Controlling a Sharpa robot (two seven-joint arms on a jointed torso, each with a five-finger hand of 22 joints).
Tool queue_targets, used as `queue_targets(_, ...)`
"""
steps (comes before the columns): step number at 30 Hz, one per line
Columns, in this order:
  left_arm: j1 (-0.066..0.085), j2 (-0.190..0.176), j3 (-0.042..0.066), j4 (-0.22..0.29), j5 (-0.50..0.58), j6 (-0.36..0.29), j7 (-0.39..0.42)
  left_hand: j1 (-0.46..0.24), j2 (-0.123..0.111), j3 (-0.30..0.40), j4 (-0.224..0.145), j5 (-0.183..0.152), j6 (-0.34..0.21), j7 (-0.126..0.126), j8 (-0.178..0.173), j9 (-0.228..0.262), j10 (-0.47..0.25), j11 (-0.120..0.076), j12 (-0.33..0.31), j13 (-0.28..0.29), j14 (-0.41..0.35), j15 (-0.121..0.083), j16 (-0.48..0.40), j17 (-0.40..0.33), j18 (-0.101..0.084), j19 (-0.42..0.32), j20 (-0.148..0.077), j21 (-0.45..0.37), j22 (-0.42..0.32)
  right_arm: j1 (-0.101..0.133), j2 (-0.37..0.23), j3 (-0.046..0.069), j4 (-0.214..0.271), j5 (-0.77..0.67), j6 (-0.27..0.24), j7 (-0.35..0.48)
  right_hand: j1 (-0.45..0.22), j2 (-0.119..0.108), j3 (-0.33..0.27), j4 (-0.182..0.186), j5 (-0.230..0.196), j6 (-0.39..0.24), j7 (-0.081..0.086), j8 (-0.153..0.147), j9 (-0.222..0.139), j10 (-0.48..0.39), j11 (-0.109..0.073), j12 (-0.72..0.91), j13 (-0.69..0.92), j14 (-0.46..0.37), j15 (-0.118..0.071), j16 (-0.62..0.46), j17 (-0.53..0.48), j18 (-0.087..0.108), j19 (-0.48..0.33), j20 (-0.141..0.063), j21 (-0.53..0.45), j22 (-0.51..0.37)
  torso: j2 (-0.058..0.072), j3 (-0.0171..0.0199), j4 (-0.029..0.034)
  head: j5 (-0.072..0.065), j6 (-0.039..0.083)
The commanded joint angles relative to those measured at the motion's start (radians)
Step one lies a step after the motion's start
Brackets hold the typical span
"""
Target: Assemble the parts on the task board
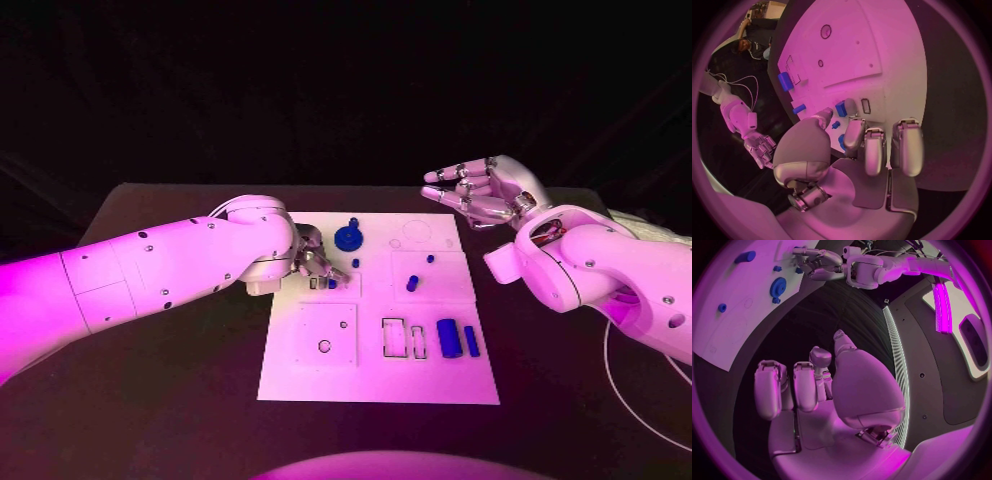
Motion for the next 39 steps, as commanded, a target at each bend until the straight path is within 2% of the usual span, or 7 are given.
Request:
queue_targets(1,-0.001,-0.011,0.002,0.010,-0.006,-0.004,-0.001,0.014,0.006,-0.040,0.011,-0.037,0.004,0.001,-0.006,-0.002,0.005,-0.002,-0.005,-0.002,0.105,-0.006,0.003,0.263,-0.017,0.046,-0.008,0.000,0.164,-0.001,0.001,0.000,-0.002,-0.002,0.009,0.006,-0.012,-0.001,-0.005,-0.001,-0.009,-0.008,0.000,0.002,0.001,-0.006,0.000,-0.001,-0.002,0.049,0.008,-0.005,-0.002,0.008,-0.007,0.003,-0.003,0.001,0.000,0.0001,-0.0011,0.000,0.003)
queue_targets(12,0.015,-0.051,0.036,0.055,0.049,-0.023,0.016,-0.020,0.025,-0.186,0.015,-0.054,-0.001,0.000,-0.010,0.000,-0.003,-0.004,-0.019,-0.012,0.105,-0.010,0.003,0.263,-0.014,0.040,-0.013,-0.010,0.157,-0.003,0.003,0.000,-0.008,0.000,0.010,0.012,-0.013,0.000,-0.007,0.000,-0.011,-0.008,0.001,0.002,0.001,-0.009,0.000,-0.008,-0.007,0.047,0.008,-0.010,-0.010,0.011,-0.014,0.003,-0.009,-0.011,-0.001,0.0017,0.0002,0.006,0.012)
queue_targets(15,0.029,-0.068,0.050,0.069,0.098,0.021,0.034,0.022,0.031,-0.211,0.015,-0.054,-0.039,0.013,-0.028,-0.003,-0.064,0.006,-0.109,-0.103,0.105,-0.003,0.003,0.263,-0.002,0.013,-0.011,-0.054,0.115,-0.005,0.006,0.000,-0.012,0.006,0.012,0.016,-0.013,0.000,-0.007,0.000,-0.011,-0.008,0.001,0.002,0.001,-0.010,0.000,-0.010,-0.008,0.047,0.008,-0.011,-0.011,0.011,-0.015,0.003,-0.009,-0.011,0.000,0.0021,-0.0026,0.007,0.020)
queue_targets(19,0.057,-0.082,0.061,0.063,0.122,0.069,0.046,0.065,0.036,-0.247,0.015,-0.054,-0.092,0.035,-0.057,-0.012,-0.125,0.026,-0.185,-0.176,0.105,0.011,0.003,0.263,0.009,-0.014,0.000,-0.098,0.075,-0.009,0.008,-0.001,-0.018,0.009,0.013,0.018,-0.012,0.000,-0.009,-0.001,-0.007,-0.009,0.001,0.002,0.001,-0.012,0.000,-0.011,-0.009,0.047,0.009,-0.012,-0.012,0.011,-0.015,0.003,-0.010,-0.012,-0.001,0.0021,0.0021,0.005,0.024)
queue_targets(27,0.109,-0.044,0.066,-0.070,0.079,0.126,0.044,0.171,0.076,-0.288,0.017,-0.053,-0.153,0.074,-0.130,-0.066,-0.163,0.061,-0.221,-0.218,0.105,0.042,0.003,0.263,0.018,-0.035,0.031,-0.140,0.043,-0.013,0.013,-0.001,-0.024,0.011,0.014,0.019,-0.010,0.001,-0.011,-0.002,-0.001,-0.009,0.001,0.002,0.001,-0.013,0.000,-0.010,-0.009,0.046,0.009,-0.013,-0.012,0.011,-0.016,0.003,-0.011,-0.013,-0.001,0.0038,0.0031,0.009,0.026)
queue_targets(30,0.115,-0.017,0.066,-0.123,0.036,0.120,0.053,0.154,0.073,-0.319,0.017,-0.054,-0.155,0.078,-0.144,-0.080,-0.164,0.063,-0.221,-0.220,0.105,0.045,0.003,0.263,0.020,-0.036,0.035,-0.144,0.040,-0.014,0.014,-0.001,-0.026,0.011,0.015,0.020,-0.010,0.002,-0.012,-0.002,0.002,-0.009,0.001,0.002,0.001,-0.013,0.000,-0.010,-0.009,0.046,0.009,-0.013,-0.012,0.011,-0.016,0.004,-0.011,-0.014,0.001,0.0005,0.0007,0.014,0.031)
queue_targets(39,0.122,0.053,0.062,-0.269,-0.026,0.208,0.065,0.164,0.106,-0.349,0.016,-0.054,-0.105,0.065,-0.132,-0.090,-0.135,0.053,-0.190,-0.194,0.105,0.039,0.003,0.263,0.013,-0.017,0.033,-0.117,0.068,-0.015,0.016,-0.001,-0.026,0.011,0.017,0.018,-0.006,0.006,-0.015,-0.004,0.015,-0.009,0.001,0.002,0.001,-0.014,0.000,-0.009,-0.009,0.047,0.009,-0.014,-0.011,0.011,-0.016,0.004,-0.012,-0.014,0.003,-0.0001,0.0000,0.012,0.037)
